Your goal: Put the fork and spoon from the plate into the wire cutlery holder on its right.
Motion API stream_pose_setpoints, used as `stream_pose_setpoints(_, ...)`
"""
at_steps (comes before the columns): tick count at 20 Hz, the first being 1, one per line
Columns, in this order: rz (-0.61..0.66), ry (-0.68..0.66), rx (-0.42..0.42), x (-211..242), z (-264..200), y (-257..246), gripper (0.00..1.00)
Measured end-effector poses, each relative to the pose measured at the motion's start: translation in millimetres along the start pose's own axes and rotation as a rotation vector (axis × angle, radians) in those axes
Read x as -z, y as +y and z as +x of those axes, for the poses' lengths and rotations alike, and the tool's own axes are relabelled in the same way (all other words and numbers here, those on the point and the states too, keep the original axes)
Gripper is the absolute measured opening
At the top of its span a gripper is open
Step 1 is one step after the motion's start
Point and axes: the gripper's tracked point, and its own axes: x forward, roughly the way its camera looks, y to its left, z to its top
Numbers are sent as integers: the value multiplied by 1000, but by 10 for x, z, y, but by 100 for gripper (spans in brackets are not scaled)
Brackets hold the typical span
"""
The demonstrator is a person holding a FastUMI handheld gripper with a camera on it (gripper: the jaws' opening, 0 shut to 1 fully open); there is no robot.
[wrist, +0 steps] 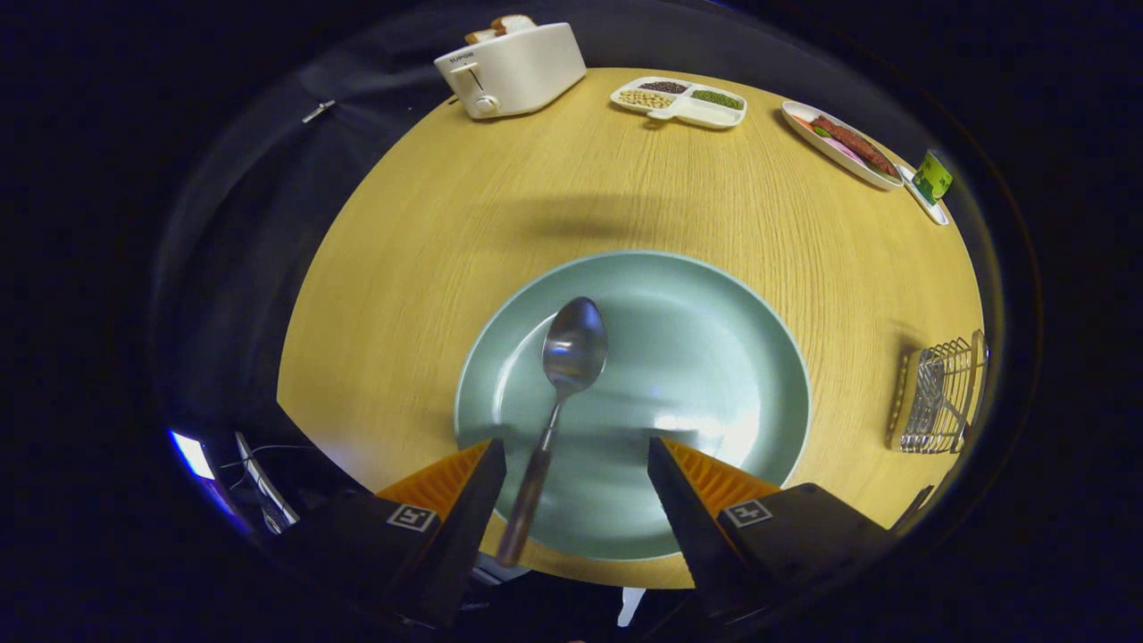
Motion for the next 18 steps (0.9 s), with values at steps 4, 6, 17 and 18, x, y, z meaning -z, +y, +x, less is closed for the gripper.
stream_pose_setpoints(4, -22, 30, 23, 79, 56, -35, 90)
stream_pose_setpoints(6, -20, 54, 22, 143, 74, -56, 71)
stream_pose_setpoints(17, -86, 76, -128, 271, 34, 11, 5)
stream_pose_setpoints(18, -84, 77, -135, 248, 11, -11, 5)
